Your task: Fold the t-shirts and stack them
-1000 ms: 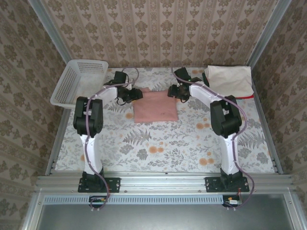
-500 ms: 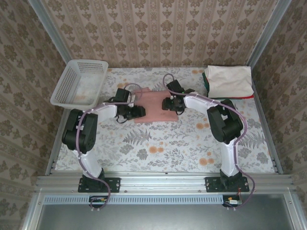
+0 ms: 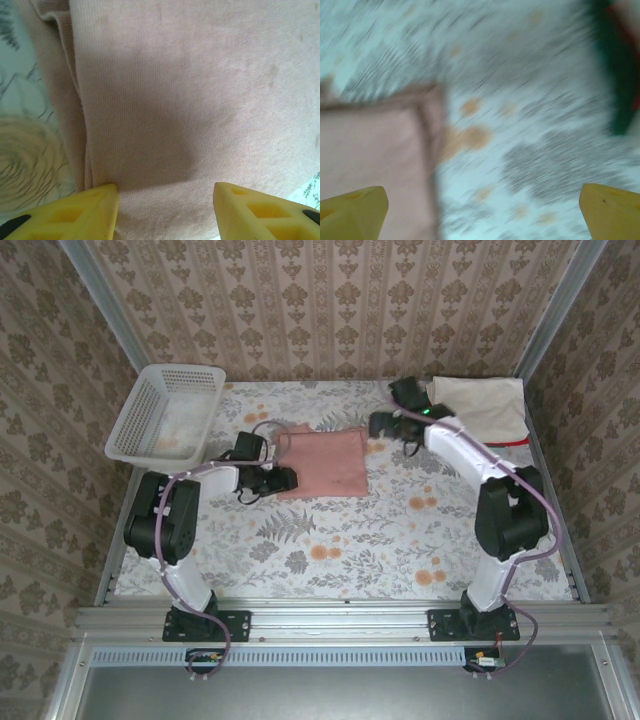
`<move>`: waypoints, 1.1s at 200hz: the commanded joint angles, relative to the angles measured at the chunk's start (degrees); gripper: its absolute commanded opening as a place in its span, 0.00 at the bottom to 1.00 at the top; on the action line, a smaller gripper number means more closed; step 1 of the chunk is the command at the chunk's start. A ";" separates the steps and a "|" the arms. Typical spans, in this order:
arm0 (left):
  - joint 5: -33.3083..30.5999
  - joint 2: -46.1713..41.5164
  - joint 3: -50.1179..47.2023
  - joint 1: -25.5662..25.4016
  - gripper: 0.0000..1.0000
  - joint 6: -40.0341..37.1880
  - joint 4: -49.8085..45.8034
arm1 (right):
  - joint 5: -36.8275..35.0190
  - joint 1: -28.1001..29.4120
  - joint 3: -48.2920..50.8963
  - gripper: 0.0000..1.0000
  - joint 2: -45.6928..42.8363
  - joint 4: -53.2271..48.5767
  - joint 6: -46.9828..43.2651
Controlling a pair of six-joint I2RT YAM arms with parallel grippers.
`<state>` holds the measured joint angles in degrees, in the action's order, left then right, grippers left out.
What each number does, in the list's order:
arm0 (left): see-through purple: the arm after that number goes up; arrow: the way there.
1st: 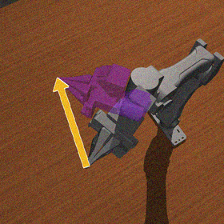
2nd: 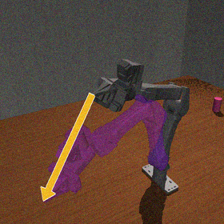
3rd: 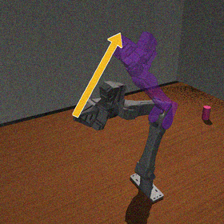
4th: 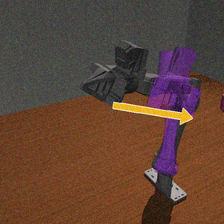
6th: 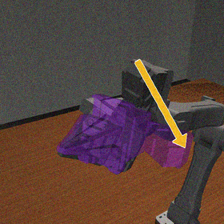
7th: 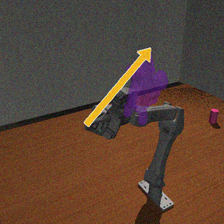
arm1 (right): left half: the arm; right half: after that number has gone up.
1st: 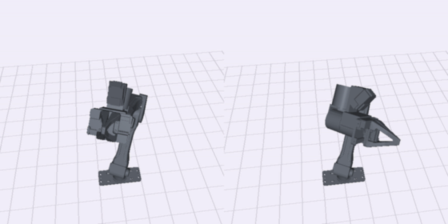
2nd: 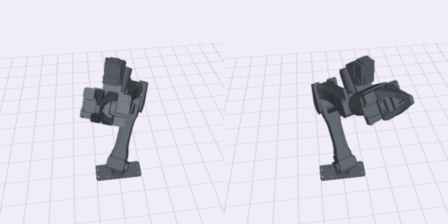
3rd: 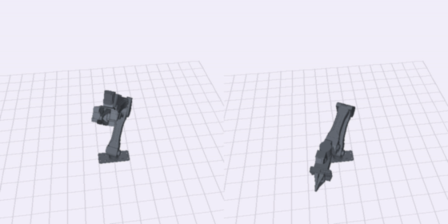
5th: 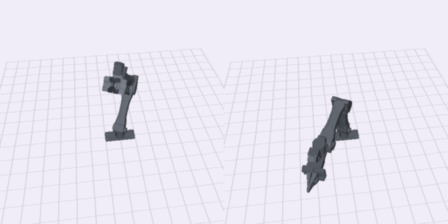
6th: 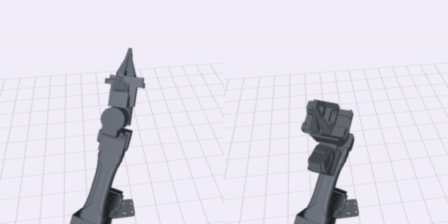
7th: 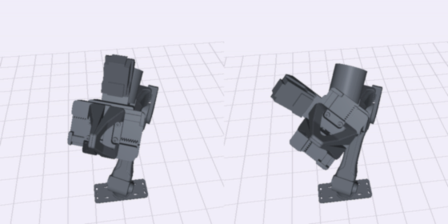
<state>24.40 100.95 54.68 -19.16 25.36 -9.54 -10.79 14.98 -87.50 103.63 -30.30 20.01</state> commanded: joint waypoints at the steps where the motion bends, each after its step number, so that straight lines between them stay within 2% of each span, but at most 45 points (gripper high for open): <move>1: -2.08 -2.62 -2.10 1.10 0.55 -1.78 -5.78 | -9.16 -7.50 -4.60 1.00 3.63 -5.27 -6.49; 33: -2.34 -4.95 -2.98 2.10 0.55 -2.10 -6.71 | -8.40 -15.11 -18.86 1.00 16.39 -8.88 -10.73; 59: -2.43 -5.33 -3.19 2.73 0.56 -2.42 -7.11 | -0.26 -18.76 -26.70 1.00 24.61 -7.36 -13.41; 84: -2.30 -4.88 -3.39 2.88 0.56 -2.58 -7.25 | 6.06 -20.04 -34.13 1.00 31.08 -11.66 -13.62; 100: -2.51 -4.46 -3.44 2.90 0.56 -2.52 -7.14 | 13.11 -20.30 -33.58 1.00 30.97 -11.95 -13.50; 115: -2.15 -3.47 -2.90 2.90 0.56 -2.22 -6.91 | 19.15 -20.34 -29.19 1.00 28.14 -8.63 -11.84; 137: -1.30 -2.51 -2.28 2.90 0.56 -2.08 -6.60 | 23.10 -20.32 -25.20 1.00 24.93 -6.16 -9.44; 182: -1.66 -2.38 -2.45 3.25 0.56 -2.65 -7.05 | 24.76 -19.91 -24.41 1.00 24.20 -7.83 -5.98; 197: -1.38 -2.51 -2.56 3.35 0.56 -2.79 -7.07 | 21.29 -19.69 -25.21 1.00 23.62 -9.73 -5.91; 220: -1.63 -2.58 -2.64 3.44 0.56 -3.30 -7.63 | 10.69 -20.04 -26.99 1.00 20.69 -13.13 -5.62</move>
<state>22.74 97.54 51.88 -16.38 24.10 -15.00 7.03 -5.85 -113.19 129.36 -36.80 12.21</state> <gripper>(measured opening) 0.559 0.999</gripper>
